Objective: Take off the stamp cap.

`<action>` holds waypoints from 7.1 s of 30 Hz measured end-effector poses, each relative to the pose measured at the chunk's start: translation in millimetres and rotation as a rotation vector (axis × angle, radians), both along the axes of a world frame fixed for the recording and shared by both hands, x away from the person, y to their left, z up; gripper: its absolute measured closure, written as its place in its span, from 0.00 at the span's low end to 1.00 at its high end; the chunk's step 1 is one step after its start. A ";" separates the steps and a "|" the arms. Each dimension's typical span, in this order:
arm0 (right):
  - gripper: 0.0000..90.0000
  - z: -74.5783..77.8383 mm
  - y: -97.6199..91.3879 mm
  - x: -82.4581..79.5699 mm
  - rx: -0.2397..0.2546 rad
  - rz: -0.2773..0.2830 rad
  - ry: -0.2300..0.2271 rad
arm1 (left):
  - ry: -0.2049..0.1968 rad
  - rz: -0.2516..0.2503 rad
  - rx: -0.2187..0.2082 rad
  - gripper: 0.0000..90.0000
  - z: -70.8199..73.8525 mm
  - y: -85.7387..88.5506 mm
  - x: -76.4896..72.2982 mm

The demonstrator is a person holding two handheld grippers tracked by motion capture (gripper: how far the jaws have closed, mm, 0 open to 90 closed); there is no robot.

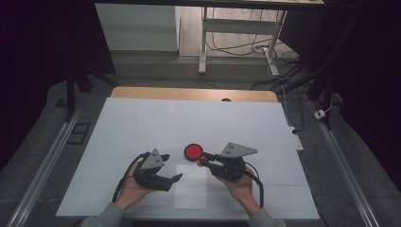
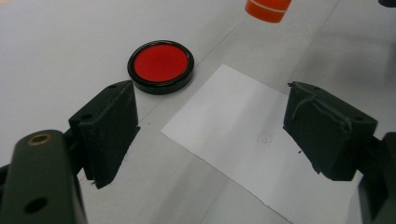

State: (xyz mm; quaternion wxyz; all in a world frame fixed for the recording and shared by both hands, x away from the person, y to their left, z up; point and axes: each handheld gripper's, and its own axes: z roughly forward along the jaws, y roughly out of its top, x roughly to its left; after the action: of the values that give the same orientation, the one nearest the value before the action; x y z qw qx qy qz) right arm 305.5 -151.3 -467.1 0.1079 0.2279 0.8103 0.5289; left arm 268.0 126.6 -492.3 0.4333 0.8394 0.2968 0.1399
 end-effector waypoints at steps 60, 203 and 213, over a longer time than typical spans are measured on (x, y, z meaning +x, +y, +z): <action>0.82 2.0 1.3 -1.8 -0.002 0.002 -0.013 | -0.022 -0.075 0.025 0.25 2.8 -54.7 15.4; 0.82 -2.8 3.7 -8.1 0.031 -0.036 -0.045 | -0.036 -0.111 0.163 0.73 -11.7 -73.4 21.4; 0.82 5.8 -10.1 -4.8 0.046 -0.046 -0.054 | -0.044 -0.100 0.078 0.73 -8.0 -65.3 21.2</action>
State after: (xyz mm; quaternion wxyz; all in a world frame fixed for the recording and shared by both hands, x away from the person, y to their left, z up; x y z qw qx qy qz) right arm 300.7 -161.4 -461.3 0.1366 0.2348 0.7891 0.5509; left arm 289.2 61.3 -500.3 0.4129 0.8663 0.2392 0.1477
